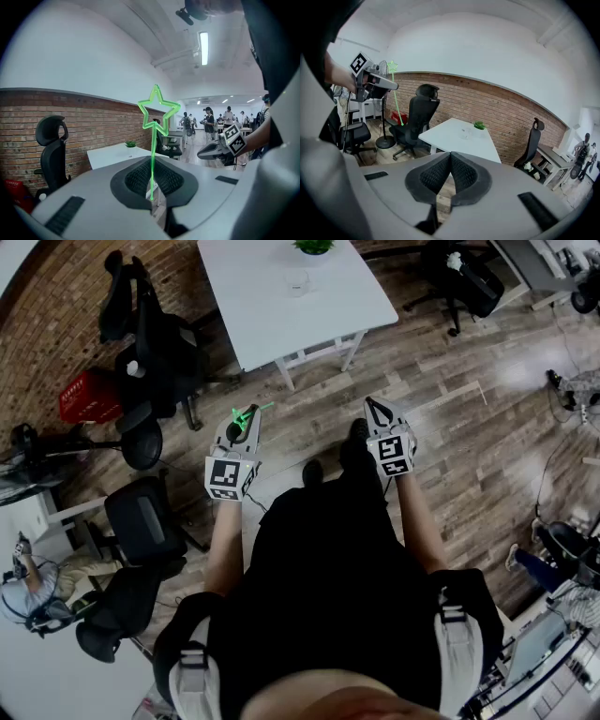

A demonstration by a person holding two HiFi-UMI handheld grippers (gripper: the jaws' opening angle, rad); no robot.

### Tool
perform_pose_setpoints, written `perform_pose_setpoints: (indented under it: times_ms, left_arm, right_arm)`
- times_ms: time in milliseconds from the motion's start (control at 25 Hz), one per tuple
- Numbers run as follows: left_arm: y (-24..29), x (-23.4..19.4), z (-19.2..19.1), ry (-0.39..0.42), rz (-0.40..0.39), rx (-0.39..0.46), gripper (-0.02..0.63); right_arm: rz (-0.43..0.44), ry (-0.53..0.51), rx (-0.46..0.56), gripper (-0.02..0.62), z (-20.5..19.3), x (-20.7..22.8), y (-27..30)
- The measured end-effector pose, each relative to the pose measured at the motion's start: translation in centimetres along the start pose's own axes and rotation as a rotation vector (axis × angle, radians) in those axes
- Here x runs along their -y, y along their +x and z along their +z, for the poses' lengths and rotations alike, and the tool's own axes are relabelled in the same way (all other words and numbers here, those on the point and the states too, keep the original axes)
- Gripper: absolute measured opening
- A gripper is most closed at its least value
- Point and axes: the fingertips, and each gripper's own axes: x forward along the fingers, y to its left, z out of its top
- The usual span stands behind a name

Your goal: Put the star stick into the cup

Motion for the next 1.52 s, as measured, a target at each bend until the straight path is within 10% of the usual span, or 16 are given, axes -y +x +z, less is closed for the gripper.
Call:
perform_pose_setpoints:
  times_ms: [1520]
  left_arm:
    - [1.6, -1.4, 0.8, 0.025, -0.053, 0.016, 0.026]
  right_arm:
    - [-0.008, -0.016, 0.014, -0.002, 1.3, -0.8, 0.7]
